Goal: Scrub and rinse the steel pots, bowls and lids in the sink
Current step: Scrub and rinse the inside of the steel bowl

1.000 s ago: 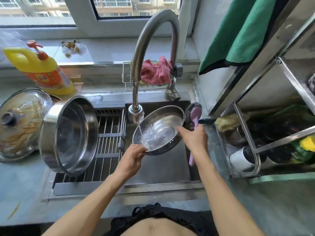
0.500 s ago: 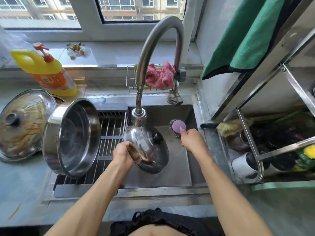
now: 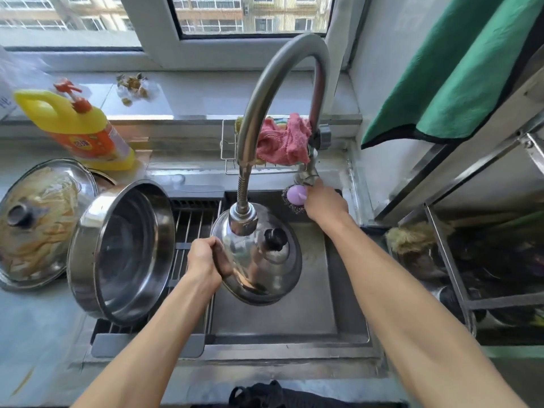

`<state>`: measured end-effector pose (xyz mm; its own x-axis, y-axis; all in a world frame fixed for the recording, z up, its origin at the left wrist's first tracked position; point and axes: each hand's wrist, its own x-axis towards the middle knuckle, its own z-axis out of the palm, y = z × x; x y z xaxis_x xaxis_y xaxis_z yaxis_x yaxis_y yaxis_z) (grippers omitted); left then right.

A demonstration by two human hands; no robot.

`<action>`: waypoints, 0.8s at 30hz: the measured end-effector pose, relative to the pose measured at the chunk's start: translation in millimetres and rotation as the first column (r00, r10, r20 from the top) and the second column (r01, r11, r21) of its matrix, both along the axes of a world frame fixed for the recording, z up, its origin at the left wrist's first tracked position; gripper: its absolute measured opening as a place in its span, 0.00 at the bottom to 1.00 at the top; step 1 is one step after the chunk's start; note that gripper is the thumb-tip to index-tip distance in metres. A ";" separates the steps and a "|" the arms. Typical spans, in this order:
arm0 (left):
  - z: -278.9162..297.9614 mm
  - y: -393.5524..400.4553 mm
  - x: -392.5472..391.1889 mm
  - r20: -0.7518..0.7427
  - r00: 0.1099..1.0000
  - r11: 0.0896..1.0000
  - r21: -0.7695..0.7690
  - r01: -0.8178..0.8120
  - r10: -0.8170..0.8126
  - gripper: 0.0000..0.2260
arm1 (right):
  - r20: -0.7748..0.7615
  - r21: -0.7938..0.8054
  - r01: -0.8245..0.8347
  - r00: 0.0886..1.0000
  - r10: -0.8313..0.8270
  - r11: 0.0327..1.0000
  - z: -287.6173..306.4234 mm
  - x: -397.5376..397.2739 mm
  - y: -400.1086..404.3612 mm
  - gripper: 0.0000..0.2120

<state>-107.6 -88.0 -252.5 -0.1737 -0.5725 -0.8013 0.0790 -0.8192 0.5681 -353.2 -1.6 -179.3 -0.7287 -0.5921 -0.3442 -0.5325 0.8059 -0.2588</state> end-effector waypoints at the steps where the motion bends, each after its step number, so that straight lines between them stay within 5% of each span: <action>1: 7.5 3.0 -1.0 -0.005 1.000 1.000 0.014 -0.003 0.003 0.23 | -0.016 0.018 -0.023 1.000 0.024 1.000 0.1 -1.0 -3.7 0.14; 4: 25.0 13.2 -6.3 0.049 0.999 0.999 0.035 0.004 -0.005 0.04 | -0.030 0.050 -0.066 0.997 0.067 0.997 -1.3 -4.5 -14.3 0.12; 10: 30.2 13.9 -9.2 0.099 0.987 0.990 -0.041 0.133 -0.129 0.08 | -0.134 0.036 -0.117 0.984 0.121 0.992 2.1 -9.8 -26.4 0.11; 14: 34.5 17.0 -16.6 0.251 0.948 0.949 -0.197 0.247 -0.195 0.10 | -0.064 -0.077 -0.065 0.996 0.060 0.995 -5.4 -6.0 -18.0 0.15; 18: 35.3 30.0 -17.1 0.447 0.879 0.801 -0.459 0.385 -0.166 0.22 | 0.030 -0.063 -0.057 0.998 0.059 0.996 -37.7 6.8 19.5 0.22; 24: 26.9 45.4 -15.1 0.475 0.873 0.819 -0.452 0.354 -0.115 0.23 | 0.220 -0.036 0.202 0.957 -0.190 0.979 -85.1 36.2 98.5 0.24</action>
